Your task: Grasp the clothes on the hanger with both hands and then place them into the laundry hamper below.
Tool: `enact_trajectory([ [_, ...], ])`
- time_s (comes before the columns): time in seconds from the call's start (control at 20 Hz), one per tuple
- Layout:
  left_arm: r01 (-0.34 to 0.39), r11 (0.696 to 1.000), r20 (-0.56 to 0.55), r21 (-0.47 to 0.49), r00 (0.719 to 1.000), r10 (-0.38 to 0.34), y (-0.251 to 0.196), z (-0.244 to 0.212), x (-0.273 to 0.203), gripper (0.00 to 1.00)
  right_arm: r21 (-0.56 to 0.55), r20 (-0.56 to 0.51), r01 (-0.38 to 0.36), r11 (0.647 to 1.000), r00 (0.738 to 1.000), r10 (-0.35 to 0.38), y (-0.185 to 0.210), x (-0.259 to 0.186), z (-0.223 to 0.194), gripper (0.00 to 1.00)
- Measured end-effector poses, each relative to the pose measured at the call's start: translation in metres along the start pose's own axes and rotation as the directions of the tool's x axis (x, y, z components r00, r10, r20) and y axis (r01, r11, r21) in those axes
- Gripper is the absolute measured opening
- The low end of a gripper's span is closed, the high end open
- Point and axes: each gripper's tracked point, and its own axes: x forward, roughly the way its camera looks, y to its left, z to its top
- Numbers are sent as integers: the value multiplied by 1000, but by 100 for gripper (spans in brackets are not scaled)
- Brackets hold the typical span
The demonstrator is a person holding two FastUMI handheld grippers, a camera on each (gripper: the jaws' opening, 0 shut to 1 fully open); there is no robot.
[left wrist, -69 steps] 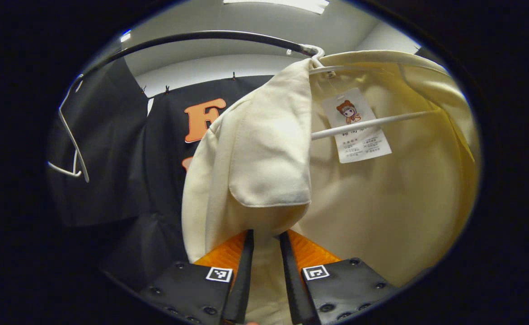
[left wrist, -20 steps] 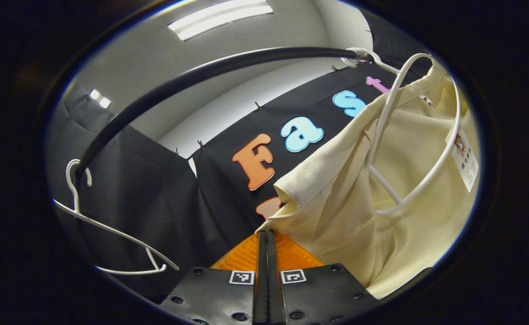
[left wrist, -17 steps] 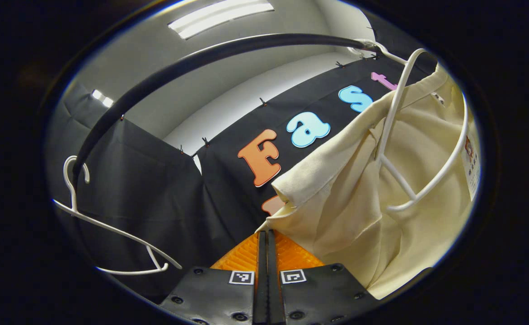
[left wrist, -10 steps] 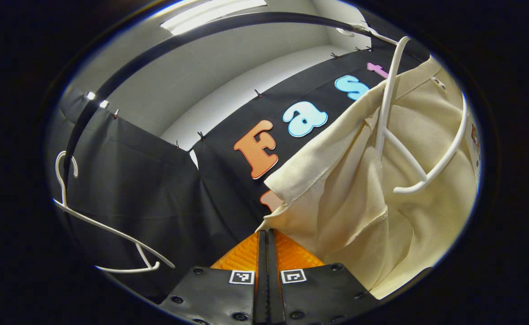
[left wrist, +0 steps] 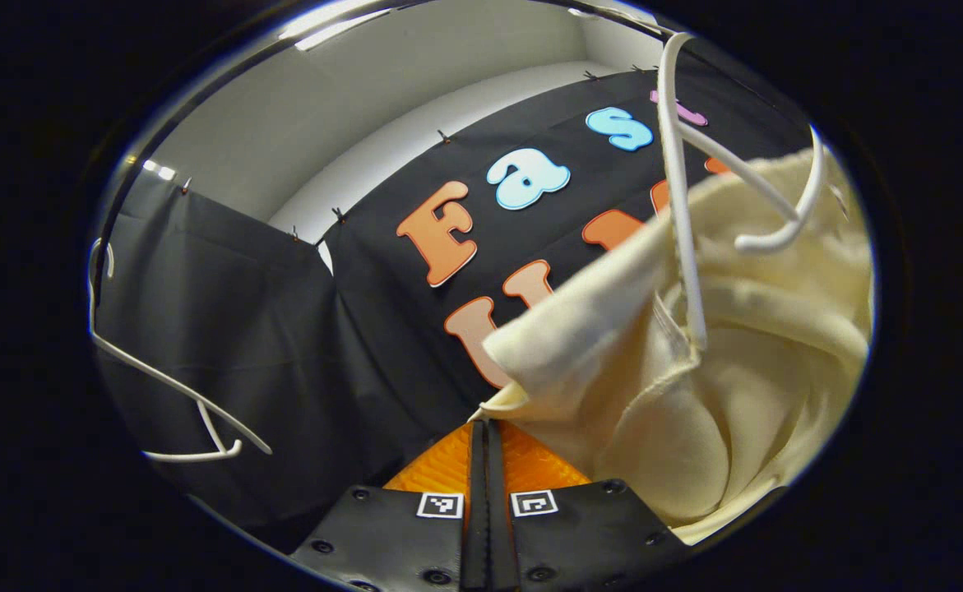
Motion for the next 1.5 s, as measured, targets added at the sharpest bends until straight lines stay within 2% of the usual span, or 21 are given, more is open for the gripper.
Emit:
enact_trajectory([
  [0.1, 7, 1000, -39, -16, 999, -7, 0, -19, -9, 7, -13, 15, -34, 999, 999, 34, 13, -13, -6, 6],
  [0.3, -21, 1000, -34, 11, 999, 21, 24, -32, -33, 7, -87, 28, -76, 993, 997, 78, 32, -38, -8, 6],
  [0.6, -28, 1000, 10, -13, 1000, 29, 60, -16, -74, 7, -83, 47, -149, 985, 987, 154, 56, -75, 7, 6],
  [0.75, 3, 998, 47, -58, 999, 0, 64, -1, -100, 7, -81, 75, -188, 979, 978, 195, 79, -96, 22, 6],
  [0.95, 112, 982, 118, -152, 989, -94, 49, 30, -142, 7, -84, 100, -253, 964, 960, 261, 115, -126, 34, 6],
  [1.1, 138, 978, 238, -157, 966, -98, 51, 79, -175, 7, -57, 96, -309, 950, 945, 313, 142, -138, 31, 6],
  [1.15, 173, 970, 232, -169, 964, -132, 40, 79, -185, 7, -39, 94, -322, 946, 941, 324, 151, -140, 27, 6],
  [1.25, 291, 931, 218, -220, 945, -244, 1, 68, -202, 7, -42, 26, -368, 929, 929, 369, 173, -139, -3, 7],
  [1.35, 359, 904, 184, -233, 929, -321, -24, 52, -217, 7, -11, 1, -397, 918, 918, 397, 194, -145, -29, 7],
  [1.4, 401, 879, 165, -257, 915, -369, -38, 38, -230, 7, -22, -2, -393, 919, 920, 393, 196, -141, -38, 6],
  [1.5, 489, 796, 118, -357, 869, -481, -72, 11, -256, 7, -39, -48, -359, 932, 933, 358, 188, -127, -64, 6],
])
